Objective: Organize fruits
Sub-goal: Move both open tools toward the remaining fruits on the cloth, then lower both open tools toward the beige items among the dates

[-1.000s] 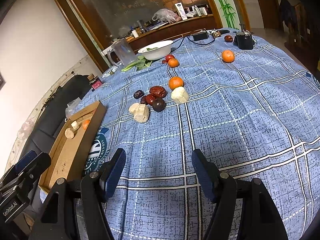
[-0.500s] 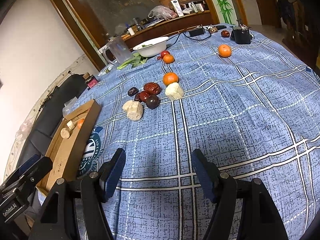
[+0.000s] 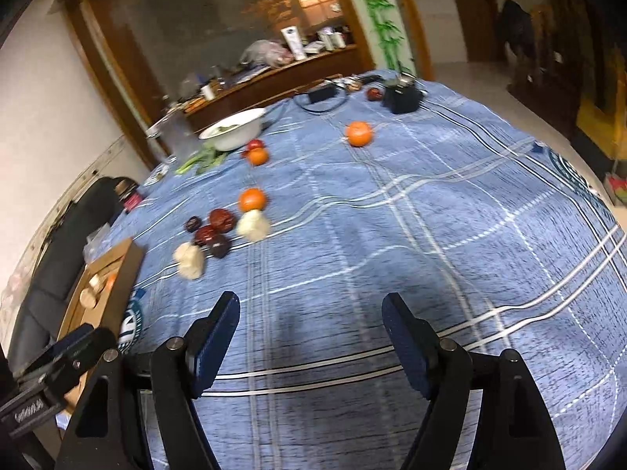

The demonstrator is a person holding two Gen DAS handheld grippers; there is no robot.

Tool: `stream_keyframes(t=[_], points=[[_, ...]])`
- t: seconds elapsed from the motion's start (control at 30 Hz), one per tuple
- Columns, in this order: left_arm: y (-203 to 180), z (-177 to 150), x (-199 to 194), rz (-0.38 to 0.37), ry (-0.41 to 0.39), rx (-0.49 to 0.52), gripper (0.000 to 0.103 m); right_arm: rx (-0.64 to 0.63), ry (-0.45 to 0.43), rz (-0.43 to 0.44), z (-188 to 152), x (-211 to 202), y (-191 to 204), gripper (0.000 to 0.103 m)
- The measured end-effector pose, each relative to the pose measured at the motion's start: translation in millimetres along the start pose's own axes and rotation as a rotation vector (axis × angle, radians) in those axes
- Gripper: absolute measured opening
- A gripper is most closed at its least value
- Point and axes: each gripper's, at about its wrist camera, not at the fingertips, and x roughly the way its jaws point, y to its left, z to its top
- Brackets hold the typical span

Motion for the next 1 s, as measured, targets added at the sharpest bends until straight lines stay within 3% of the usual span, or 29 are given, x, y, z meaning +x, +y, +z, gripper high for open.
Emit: stream_keyframes(t=[0.27, 1.0], points=[[9.5, 0.0, 18.1, -0.005, 0.047, -0.062, 0.085, -0.026, 0.013, -0.006, -1.5, 9.0, 1.9, 0.079], [21.3, 1.6, 38.7, -0.078, 0.062, -0.137, 0.085, -0.04, 0.082, 0.011, -4.5, 28.4, 3.9, 0.079]])
